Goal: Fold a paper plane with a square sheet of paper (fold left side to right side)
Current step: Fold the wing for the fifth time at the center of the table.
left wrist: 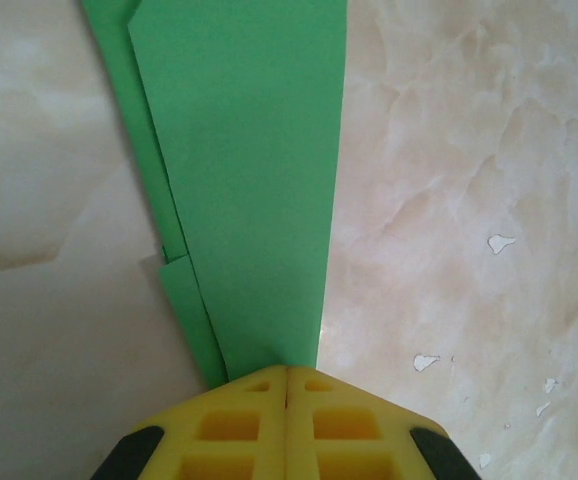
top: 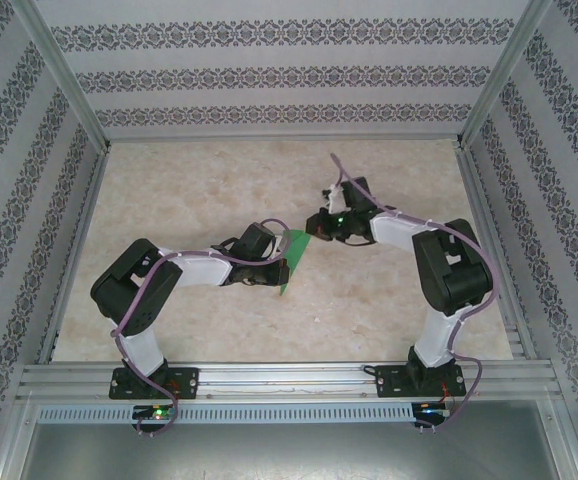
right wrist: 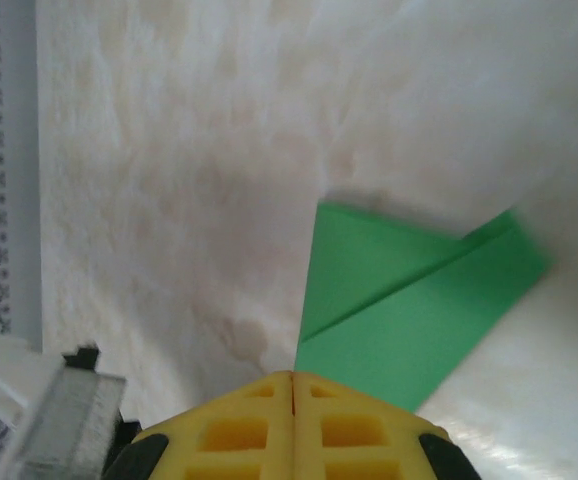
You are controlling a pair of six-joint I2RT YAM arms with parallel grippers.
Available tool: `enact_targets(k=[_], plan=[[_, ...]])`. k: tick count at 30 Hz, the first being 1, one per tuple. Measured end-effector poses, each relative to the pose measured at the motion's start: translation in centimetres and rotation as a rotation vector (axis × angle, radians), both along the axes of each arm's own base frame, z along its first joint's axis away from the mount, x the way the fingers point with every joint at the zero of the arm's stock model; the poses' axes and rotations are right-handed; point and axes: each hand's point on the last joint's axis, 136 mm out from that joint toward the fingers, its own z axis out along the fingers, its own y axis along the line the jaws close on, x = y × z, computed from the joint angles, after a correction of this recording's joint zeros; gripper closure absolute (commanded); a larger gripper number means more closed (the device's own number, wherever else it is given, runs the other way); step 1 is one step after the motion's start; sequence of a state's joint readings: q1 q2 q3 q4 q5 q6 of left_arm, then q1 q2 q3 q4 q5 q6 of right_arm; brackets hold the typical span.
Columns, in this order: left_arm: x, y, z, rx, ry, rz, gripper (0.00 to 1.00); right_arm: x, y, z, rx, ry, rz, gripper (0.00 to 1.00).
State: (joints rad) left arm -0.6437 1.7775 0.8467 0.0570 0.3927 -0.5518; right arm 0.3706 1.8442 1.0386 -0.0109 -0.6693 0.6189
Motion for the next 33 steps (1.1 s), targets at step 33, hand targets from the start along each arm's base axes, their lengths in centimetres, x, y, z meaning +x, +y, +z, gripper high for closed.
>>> enact_targets(k=[33], plan=[[0.7,-2.9,3.1,-0.148,0.098,-0.034,0.94,-1.9,1.4,-5.3,-0.063,0.14,0.063,1.0]])
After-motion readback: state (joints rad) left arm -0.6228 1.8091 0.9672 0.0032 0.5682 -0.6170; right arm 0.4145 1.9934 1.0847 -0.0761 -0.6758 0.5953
